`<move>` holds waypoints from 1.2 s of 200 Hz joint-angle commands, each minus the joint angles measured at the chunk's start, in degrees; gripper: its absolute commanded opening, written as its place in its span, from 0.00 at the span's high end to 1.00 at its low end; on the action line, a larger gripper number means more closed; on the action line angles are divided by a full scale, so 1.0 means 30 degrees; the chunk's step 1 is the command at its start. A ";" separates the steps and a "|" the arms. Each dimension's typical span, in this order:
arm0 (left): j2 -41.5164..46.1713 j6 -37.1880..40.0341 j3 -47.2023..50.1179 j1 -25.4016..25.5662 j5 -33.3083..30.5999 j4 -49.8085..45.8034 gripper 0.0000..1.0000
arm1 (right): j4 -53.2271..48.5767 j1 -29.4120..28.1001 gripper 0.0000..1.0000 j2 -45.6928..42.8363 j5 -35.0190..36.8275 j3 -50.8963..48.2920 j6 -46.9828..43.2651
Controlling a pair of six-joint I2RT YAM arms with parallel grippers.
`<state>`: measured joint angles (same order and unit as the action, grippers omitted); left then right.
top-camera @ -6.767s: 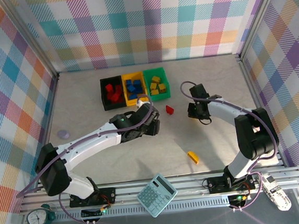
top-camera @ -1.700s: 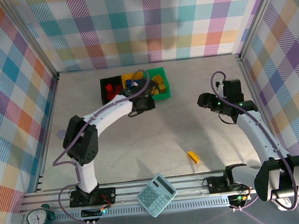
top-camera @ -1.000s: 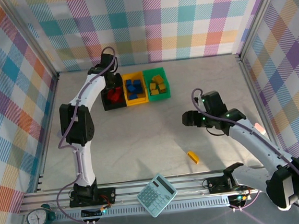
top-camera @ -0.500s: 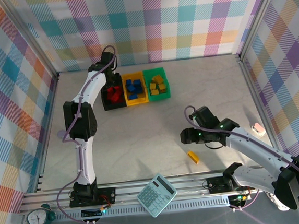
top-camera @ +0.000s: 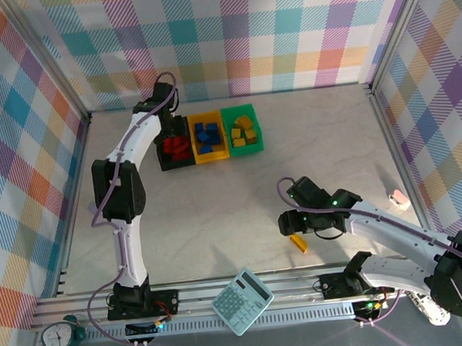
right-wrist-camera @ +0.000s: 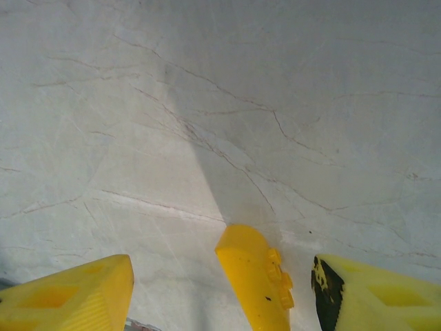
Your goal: Sort the legos into containers by color
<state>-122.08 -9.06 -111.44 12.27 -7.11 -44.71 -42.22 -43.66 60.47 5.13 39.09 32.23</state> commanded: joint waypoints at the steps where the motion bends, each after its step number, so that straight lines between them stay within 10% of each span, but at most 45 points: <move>1: 0.3561 -0.1099 0.2148 -0.0103 -0.0080 0.0628 0.49 | -0.1046 -0.0679 0.31 0.0658 0.1258 -0.0213 0.1277; 106: 1.2587 -0.4044 1.1169 0.1558 0.1773 0.3142 0.43 | -0.0556 -0.2494 0.39 0.1822 0.1807 -0.1654 0.3437; 240: 1.9166 -0.6875 1.7073 0.8235 -0.3224 0.3079 0.36 | 0.1315 -0.2458 0.81 0.4128 0.2460 0.0123 0.1427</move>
<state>-67.00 -28.77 -61.36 35.64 -14.11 -34.79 -39.46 -50.72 70.96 10.46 35.55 39.79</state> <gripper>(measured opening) 0.639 0.242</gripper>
